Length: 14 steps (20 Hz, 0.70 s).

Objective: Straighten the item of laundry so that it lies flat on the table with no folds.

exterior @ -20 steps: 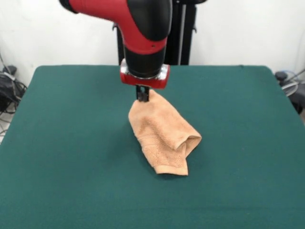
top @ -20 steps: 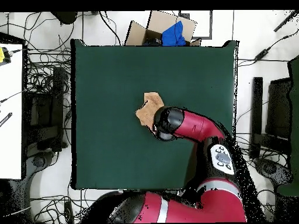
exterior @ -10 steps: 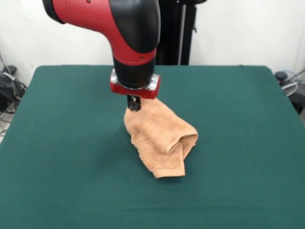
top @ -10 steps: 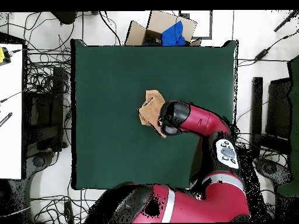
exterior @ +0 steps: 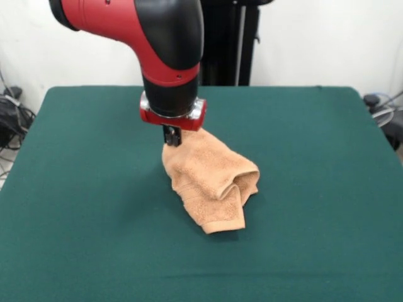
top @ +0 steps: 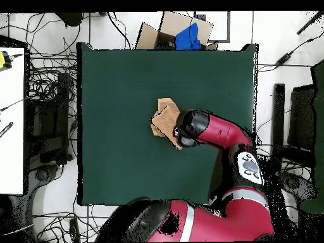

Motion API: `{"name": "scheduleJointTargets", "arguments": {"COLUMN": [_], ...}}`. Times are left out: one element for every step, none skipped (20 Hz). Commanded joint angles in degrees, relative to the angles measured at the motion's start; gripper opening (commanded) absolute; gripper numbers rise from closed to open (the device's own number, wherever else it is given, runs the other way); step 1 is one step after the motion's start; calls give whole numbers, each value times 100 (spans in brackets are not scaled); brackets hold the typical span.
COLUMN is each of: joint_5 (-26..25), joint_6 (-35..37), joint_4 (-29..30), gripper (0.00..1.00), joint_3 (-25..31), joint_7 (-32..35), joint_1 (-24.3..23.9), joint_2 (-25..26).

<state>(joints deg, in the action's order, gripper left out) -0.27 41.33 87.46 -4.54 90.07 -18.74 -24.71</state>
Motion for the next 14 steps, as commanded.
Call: {"name": "scheduleJointTargets", "arguments": {"joint_5": [149, 166, 178, 163, 189, 211, 230, 253, 266, 281, 292, 313, 330, 359], "joint_6": [-606, -585, -543, -549, -497, -435, -380, -299, -240, -144, -76, 8, 68, 92], "joint_4": [-61, -71, -113, -151, -191, -270, -335, -426, -499, -589, -673, -748, -834, -875], "gripper": [0, 0, 0, 0, 0, 0, 0, 0, 0, 0, 0, 0, 0, 0], "joint_3": [230, 240, 230, 206, 195, 195, 206, 210, 202, 180, 156, 140, 124, 119], "joint_7": [1076, 1079, 1098, 1110, 1150, 1161, 1166, 1177, 1199, 1240, 1278, 1316, 1357, 1416], "joint_1": [-41, -43, -25, 2, 23, 31, 36, 45, 67, 106, 144, 174, 206, 234], "joint_2": [213, 214, 216, 207, 213, 240, 271, 311, 334, 349, 366, 384, 416, 454]}}
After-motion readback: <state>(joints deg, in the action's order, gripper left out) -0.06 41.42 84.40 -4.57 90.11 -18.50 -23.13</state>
